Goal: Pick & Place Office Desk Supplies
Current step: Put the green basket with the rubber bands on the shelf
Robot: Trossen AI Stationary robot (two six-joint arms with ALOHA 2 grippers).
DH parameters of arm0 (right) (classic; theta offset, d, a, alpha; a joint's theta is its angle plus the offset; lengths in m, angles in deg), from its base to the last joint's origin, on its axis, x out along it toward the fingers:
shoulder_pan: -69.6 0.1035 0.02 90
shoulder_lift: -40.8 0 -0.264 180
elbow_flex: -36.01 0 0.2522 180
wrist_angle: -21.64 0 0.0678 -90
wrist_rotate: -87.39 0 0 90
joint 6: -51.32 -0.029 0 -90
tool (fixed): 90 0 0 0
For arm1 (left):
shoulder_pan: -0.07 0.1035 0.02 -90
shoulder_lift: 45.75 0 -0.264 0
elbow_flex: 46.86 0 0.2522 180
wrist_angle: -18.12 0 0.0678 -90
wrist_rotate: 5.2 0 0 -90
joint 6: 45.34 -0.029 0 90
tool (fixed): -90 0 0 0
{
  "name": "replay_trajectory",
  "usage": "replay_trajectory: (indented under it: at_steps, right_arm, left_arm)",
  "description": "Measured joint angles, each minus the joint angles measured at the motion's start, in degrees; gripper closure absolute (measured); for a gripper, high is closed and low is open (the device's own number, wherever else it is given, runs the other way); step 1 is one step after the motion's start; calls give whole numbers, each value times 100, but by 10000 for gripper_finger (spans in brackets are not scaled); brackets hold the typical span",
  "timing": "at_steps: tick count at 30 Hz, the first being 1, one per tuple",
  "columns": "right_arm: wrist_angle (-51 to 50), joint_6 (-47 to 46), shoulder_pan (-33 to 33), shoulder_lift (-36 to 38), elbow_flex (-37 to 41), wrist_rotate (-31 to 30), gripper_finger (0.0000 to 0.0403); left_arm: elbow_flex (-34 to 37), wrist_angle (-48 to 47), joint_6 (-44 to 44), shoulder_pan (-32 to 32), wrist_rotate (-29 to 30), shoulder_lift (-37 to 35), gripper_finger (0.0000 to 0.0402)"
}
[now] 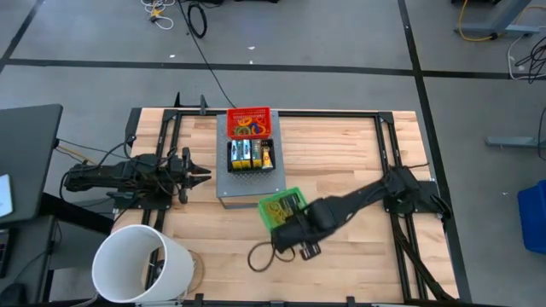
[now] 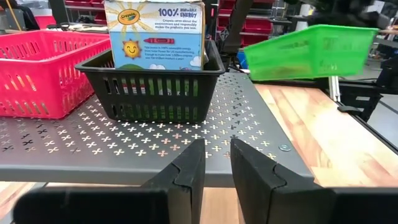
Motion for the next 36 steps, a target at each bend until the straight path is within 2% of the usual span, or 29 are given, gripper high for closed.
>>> replay_trajectory:
  at_steps: [6,10,14,20,29,36]
  right_arm:
    - [-513,501,-377,-305,-410,155,402]
    - [-1146,748,-477,-741,-1018,153,402]
    - [-1215,927,-496,-1049,-1556,108,402]
    - [-1169,988,-445,-1064,-1565,49,403]
    - [-1167,1330,-264,-1016,-1571,-606,403]
    - [-1168,1689,-436,-970,-1571,-1001,403]
  left_arm:
    - [0,-3,-1,0,0,0,318]
    - [0,-10,-15,0,0,0,318]
    - [0,-40,-8,2,1,0,318]
    - [0,-95,-2,2,2,0,318]
    - [0,-99,28,2,2,0,318]
    - [0,-99,59,0,0,2,318]
